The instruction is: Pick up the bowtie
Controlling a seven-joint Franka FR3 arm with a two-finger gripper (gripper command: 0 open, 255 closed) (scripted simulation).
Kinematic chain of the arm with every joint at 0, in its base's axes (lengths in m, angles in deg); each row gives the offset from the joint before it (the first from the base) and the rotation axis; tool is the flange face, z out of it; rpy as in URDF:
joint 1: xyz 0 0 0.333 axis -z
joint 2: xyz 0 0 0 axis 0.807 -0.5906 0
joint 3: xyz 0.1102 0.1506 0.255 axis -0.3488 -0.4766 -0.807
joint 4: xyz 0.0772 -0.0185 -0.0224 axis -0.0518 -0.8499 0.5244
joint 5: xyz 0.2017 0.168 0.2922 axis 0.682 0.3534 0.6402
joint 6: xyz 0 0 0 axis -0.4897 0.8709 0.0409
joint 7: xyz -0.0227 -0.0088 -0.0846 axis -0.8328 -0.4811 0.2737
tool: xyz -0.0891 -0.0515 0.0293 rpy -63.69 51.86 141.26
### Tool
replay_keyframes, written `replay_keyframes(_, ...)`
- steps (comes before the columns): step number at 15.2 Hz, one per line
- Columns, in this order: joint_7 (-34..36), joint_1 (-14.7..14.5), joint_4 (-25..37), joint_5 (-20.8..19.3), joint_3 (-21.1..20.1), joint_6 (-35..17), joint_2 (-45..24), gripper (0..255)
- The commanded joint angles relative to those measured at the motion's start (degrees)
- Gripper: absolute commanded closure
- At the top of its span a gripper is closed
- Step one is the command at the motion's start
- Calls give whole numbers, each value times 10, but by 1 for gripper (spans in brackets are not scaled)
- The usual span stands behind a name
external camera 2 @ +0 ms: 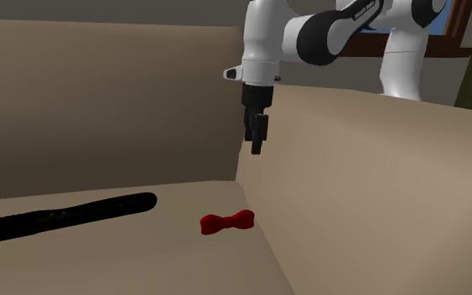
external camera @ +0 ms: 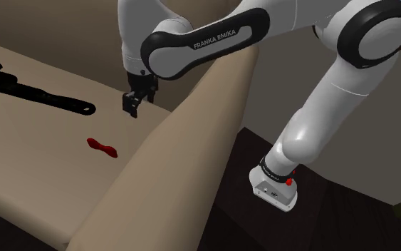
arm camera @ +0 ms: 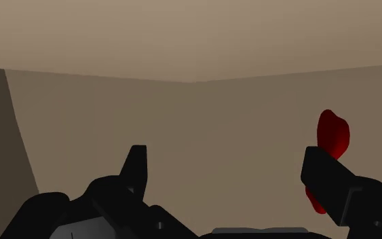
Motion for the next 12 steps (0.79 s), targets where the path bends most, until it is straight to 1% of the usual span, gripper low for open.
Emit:
replay_keyframes(1,25,-10,30,-20,-9,-5,-45,0)
replay_keyframes(6,78,-48,116,-73,-17,-6,-156,0)
replay_keyframes(12,121,-112,246,-122,-9,13,-291,0)
